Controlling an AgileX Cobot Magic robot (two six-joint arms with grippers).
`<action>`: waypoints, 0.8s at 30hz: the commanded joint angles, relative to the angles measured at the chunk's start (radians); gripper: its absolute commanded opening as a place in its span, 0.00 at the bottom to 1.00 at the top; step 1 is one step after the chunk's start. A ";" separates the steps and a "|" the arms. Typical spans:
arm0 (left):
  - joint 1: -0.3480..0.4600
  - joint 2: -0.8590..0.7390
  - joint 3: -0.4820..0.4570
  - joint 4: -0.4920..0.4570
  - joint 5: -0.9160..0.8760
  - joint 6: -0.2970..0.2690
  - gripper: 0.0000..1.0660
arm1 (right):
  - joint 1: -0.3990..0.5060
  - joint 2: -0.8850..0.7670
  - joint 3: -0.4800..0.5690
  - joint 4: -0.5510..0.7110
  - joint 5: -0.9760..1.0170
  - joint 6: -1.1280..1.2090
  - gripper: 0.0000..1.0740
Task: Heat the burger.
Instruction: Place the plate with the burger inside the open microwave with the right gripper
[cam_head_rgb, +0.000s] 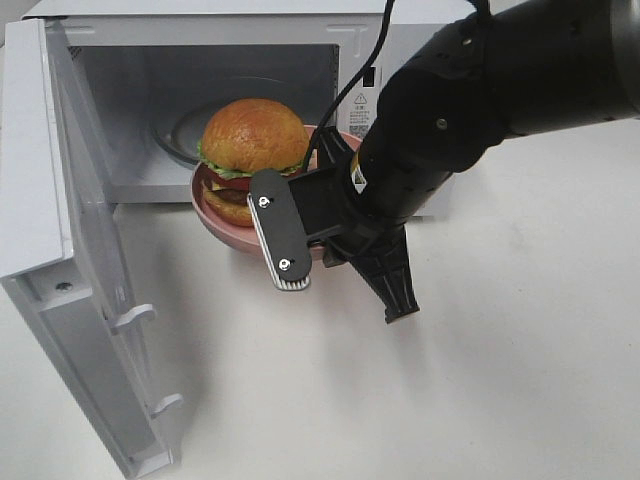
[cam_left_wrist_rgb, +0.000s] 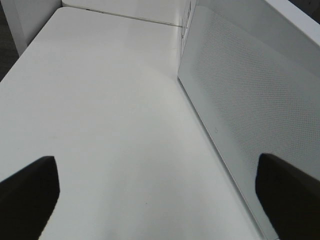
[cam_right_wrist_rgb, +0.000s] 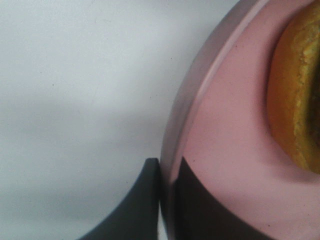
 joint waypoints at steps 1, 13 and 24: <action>-0.002 -0.017 -0.001 -0.003 -0.011 -0.002 0.94 | -0.007 0.006 -0.045 -0.034 -0.030 0.016 0.00; -0.002 -0.017 -0.001 -0.003 -0.011 -0.002 0.94 | -0.007 0.095 -0.149 -0.065 0.010 0.040 0.00; -0.002 -0.017 -0.001 -0.003 -0.011 -0.002 0.94 | -0.010 0.171 -0.258 -0.085 0.023 0.098 0.00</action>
